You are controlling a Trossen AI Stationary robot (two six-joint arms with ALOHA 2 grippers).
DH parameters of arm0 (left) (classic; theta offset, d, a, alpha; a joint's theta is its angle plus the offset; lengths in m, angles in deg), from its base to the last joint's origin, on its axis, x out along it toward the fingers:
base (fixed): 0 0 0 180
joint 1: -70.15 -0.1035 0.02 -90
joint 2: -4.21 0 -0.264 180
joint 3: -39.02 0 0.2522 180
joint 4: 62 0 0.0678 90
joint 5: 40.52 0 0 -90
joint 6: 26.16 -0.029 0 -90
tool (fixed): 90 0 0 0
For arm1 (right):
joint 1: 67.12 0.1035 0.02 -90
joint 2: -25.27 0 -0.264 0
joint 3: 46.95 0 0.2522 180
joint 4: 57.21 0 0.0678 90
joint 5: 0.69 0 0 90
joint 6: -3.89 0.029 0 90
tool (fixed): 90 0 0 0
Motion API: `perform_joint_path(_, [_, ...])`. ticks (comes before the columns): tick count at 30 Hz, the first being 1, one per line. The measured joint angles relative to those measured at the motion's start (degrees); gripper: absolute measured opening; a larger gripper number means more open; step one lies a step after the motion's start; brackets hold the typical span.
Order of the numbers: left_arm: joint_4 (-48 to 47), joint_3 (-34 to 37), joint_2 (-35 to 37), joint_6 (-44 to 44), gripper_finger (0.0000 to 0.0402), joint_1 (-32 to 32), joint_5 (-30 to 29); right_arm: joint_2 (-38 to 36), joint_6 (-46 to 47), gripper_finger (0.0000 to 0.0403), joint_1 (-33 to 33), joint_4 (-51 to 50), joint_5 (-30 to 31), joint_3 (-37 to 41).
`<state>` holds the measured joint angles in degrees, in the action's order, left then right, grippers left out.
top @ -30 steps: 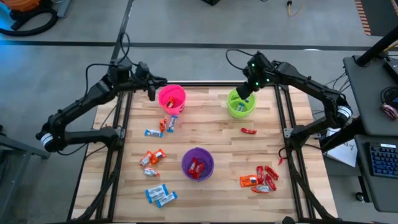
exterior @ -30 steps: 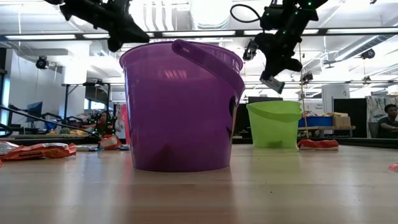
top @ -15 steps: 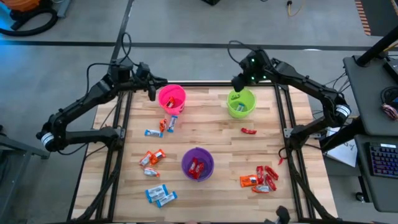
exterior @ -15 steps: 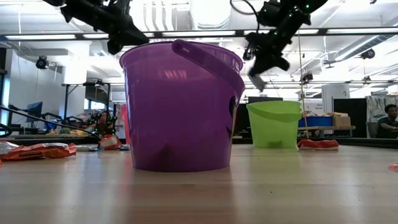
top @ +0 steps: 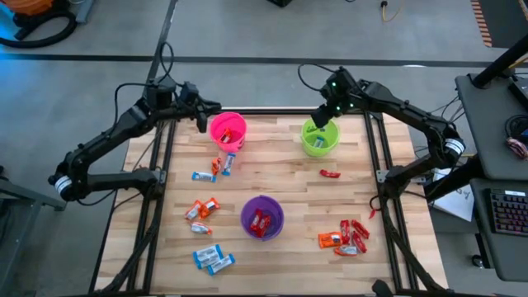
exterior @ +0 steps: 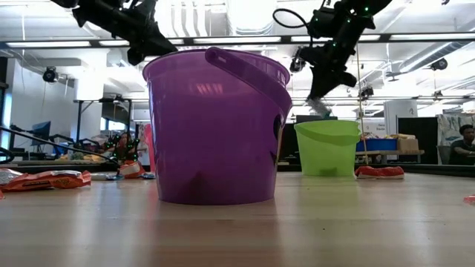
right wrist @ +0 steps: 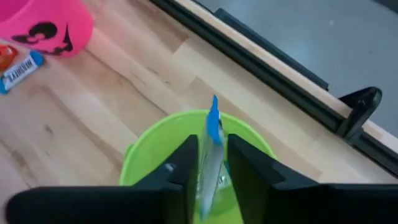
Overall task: Sort candy
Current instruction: Put the white-blue chocolate into the green bucket, then put the orange chocolate into the pink bucket
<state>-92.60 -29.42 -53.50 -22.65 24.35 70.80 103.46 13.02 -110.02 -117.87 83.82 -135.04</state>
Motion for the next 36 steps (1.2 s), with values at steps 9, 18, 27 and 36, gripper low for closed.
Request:
perform_joint_path(9, [-2.56, -2.44, 0.35, 9.04, 0.0038, 0.56, 0.85, -0.03, -1.7, 0.0168, -0.02, 3.33, 0.87, -2.5])
perform_joint_path(18, [-18.26, -3.75, 1.57, 22.47, 0.0038, 9.39, 2.24, -0.17, -7.8, 0.0155, 0.37, 27.77, -12.01, -9.01])
perform_joint_path(27, [-28.57, -3.73, 1.62, 37.19, 0.0038, 22.9, 1.68, -0.18, -0.88, 0.012, 3.1, 34.38, -23.14, -9.2])
perform_joint_path(36, [-29.64, -3.73, 1.62, 42.1, 0.0038, 31.82, -5.34, -0.17, -0.12, 0.0075, 4.04, -5.99, -20.69, -9.19])
